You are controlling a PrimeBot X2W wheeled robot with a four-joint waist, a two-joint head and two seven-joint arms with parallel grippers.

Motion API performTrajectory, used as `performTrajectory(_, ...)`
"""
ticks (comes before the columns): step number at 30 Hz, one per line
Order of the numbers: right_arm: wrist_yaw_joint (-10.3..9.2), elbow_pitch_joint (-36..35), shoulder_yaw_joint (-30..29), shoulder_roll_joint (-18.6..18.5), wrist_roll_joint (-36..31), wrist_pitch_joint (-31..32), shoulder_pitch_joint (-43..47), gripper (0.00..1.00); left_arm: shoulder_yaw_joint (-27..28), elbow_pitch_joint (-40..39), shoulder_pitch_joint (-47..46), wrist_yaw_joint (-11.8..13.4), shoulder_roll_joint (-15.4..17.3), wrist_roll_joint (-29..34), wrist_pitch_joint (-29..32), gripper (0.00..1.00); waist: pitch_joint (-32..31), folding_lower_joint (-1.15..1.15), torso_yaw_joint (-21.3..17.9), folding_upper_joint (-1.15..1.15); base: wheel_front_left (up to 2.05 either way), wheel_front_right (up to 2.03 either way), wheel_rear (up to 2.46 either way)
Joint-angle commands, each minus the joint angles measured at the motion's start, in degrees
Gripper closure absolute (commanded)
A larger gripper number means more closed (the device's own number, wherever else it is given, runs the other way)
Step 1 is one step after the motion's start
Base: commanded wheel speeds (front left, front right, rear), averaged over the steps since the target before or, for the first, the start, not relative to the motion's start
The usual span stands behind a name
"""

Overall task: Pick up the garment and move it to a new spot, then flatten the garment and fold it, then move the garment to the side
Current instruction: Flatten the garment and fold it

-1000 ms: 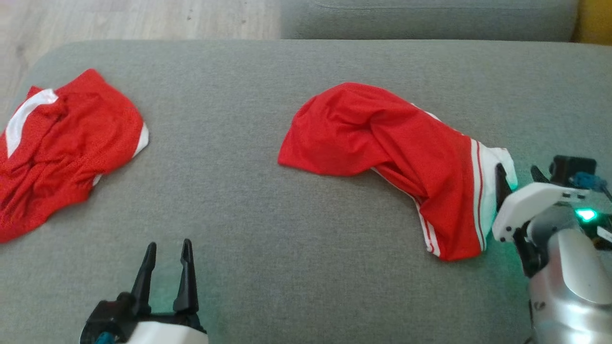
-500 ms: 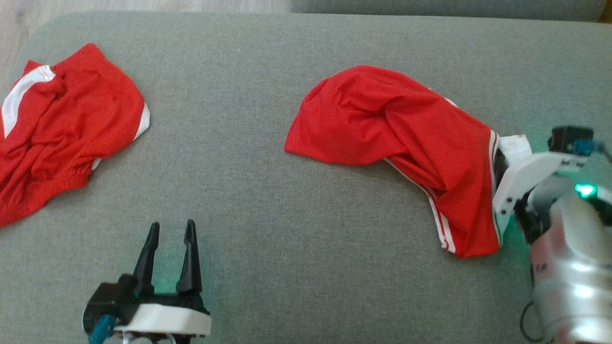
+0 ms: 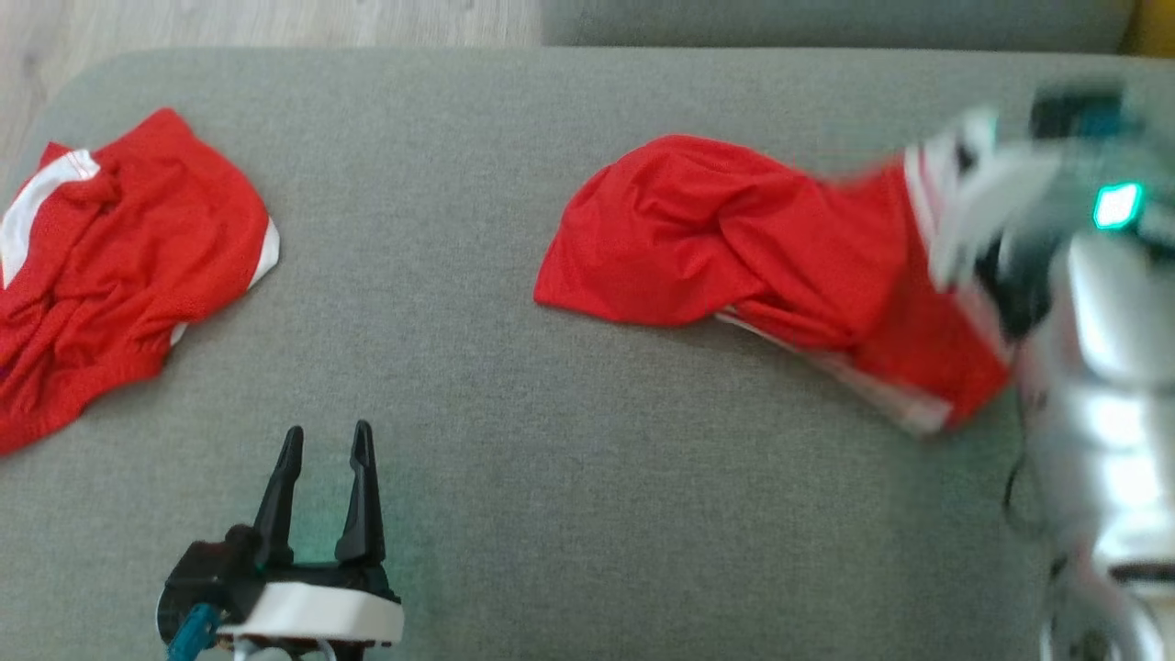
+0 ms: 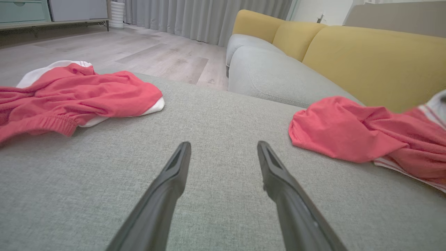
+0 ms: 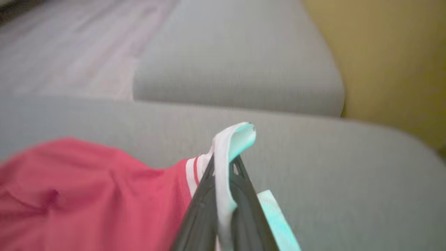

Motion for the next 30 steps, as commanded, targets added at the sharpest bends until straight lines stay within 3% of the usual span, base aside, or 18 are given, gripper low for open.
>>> performTrajectory(1, 0.43, -4.4, 3.3, -0.5, 1.0, -0.3, -6.3, 1.00, 1.7, -1.4, -0.4, 0.1, 0.0, -0.5, -0.6, 0.00, -0.7, 0.00, -0.2, 0.00, 0.00, 0.00, 0.00)
performTrajectory(10, 0.43, -10.6, 14.1, -3.4, 4.7, -0.7, -17.0, 1.00, 0.1, -1.4, -0.5, 0.8, 0.0, -4.4, -0.6, 0.00, -2.1, 0.00, 2.5, 0.00, 0.00, 0.00, 0.00)
performTrajectory(20, 0.43, -17.0, 18.8, -5.8, 7.4, -3.3, -19.5, 1.00, 0.0, -1.9, 0.8, 1.8, 0.0, -5.0, -0.6, 0.00, -3.3, 0.00, 3.5, 0.00, 0.00, 0.00, 0.00)
performTrajectory(26, 0.43, -25.7, 26.0, -9.3, 12.5, -0.2, -9.6, 1.00, 0.3, -2.8, 2.0, 2.5, 0.0, -5.0, -0.6, 0.00, -4.3, 0.00, 2.2, 0.00, 0.00, 0.00, 0.00)
performTrajectory(29, 0.43, -33.6, 30.5, -12.5, 17.4, 3.2, -0.7, 1.00, 0.8, -3.4, 2.7, 2.7, 0.0, -5.0, -0.6, 0.00, -4.3, 0.00, 0.9, 0.00, 0.00, 0.00, 0.00)
performTrajectory(30, 0.43, -39.6, 32.1, -14.6, 20.4, 5.7, 5.7, 1.00, 1.1, -3.7, 3.0, 2.8, 0.0, -4.9, -0.6, 0.00, -4.2, 0.00, 0.0, 0.00, 0.00, 0.00, 0.00)
